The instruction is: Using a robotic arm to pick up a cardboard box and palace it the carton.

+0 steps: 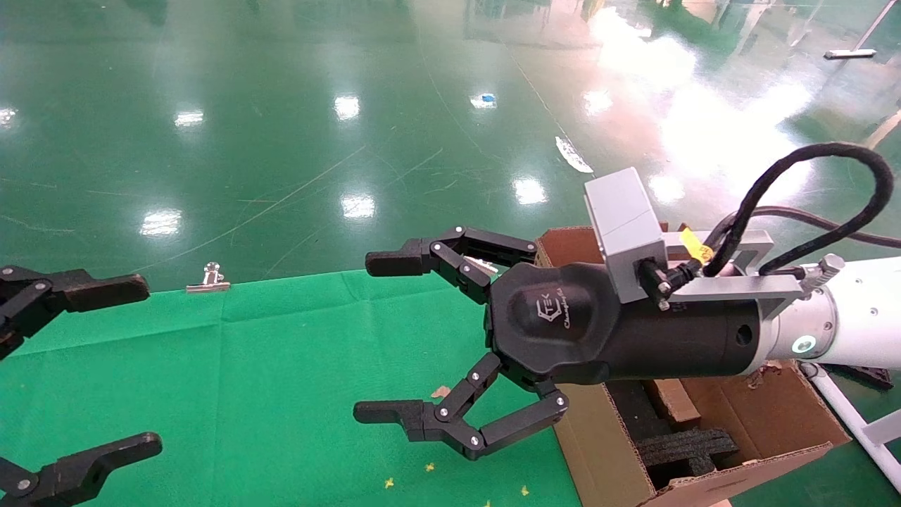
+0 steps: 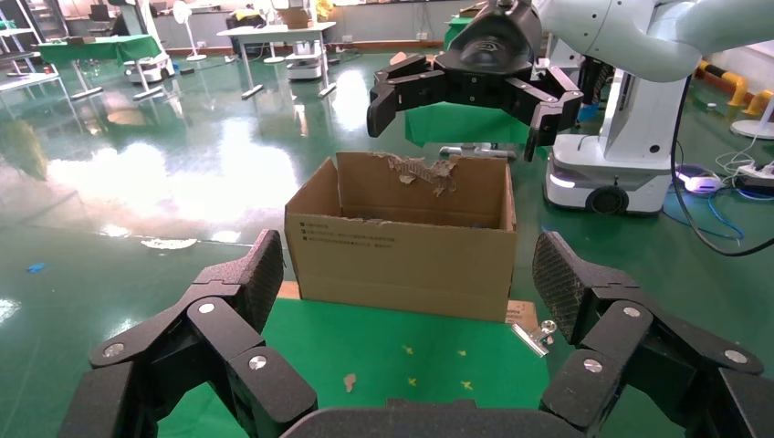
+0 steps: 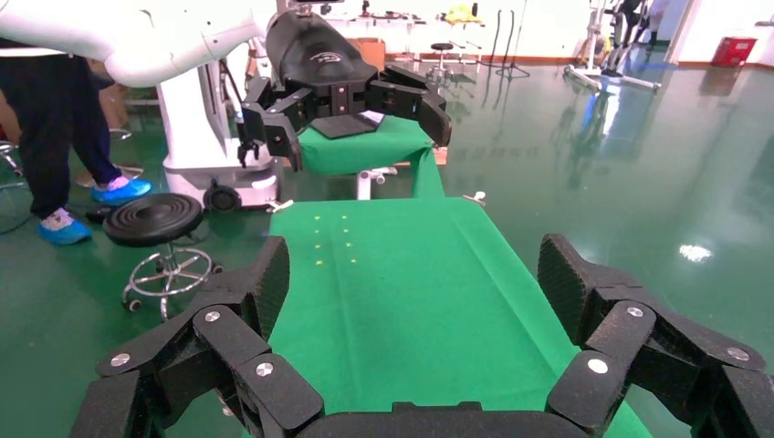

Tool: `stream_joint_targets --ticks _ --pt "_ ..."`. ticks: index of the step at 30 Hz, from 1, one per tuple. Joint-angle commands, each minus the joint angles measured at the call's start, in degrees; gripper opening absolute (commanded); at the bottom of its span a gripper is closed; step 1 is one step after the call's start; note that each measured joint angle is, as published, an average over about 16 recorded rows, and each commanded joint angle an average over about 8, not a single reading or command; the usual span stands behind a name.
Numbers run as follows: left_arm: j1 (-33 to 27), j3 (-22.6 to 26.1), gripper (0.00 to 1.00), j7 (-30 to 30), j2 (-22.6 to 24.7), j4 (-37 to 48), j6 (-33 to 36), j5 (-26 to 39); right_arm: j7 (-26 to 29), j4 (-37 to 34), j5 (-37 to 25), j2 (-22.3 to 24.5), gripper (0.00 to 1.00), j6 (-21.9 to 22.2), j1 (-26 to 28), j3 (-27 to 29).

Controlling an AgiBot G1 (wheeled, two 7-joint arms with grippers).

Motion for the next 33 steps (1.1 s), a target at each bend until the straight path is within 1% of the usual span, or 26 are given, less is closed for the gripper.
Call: stream_joint_targets --ticks 1,33 --pt "0.00 0.00 1.00 0.00 0.00 0.00 0.00 0.00 0.02 -0.03 -0.05 0.02 1.00 0.04 0.08 -0.09" --pt "0.00 0.00 1.00 0.00 0.00 0.00 0.00 0.01 0.11 -0.15 -0.19 0.11 1.00 0.21 0.38 -0.47"
